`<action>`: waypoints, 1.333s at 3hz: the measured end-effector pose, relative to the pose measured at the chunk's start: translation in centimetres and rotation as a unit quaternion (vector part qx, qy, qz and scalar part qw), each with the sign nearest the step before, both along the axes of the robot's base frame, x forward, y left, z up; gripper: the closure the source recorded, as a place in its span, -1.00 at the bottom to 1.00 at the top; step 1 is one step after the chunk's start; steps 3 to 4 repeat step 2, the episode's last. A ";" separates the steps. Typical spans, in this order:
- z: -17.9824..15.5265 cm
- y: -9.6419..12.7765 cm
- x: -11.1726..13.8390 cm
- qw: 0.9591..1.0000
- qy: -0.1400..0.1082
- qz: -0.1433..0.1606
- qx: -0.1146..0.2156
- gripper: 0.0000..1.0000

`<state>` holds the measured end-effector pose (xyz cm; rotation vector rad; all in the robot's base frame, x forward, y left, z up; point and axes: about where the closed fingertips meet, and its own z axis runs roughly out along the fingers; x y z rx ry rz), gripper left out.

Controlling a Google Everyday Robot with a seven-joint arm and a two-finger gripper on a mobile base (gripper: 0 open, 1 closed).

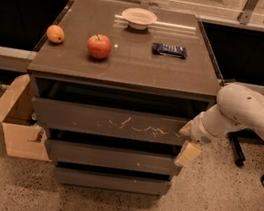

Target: Close top drawer

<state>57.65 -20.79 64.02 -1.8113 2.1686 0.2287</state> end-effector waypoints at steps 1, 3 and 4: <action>0.2 -0.4 0.5 1.000 -0.001 -0.001 0.002 -1.00; 0.2 -0.4 0.1 1.000 -0.001 -0.001 0.002 -1.00; 0.2 -0.4 0.1 1.000 -0.001 -0.001 0.002 -1.00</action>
Offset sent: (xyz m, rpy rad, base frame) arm -0.0382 0.0034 0.0419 0.1778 -0.0312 0.0861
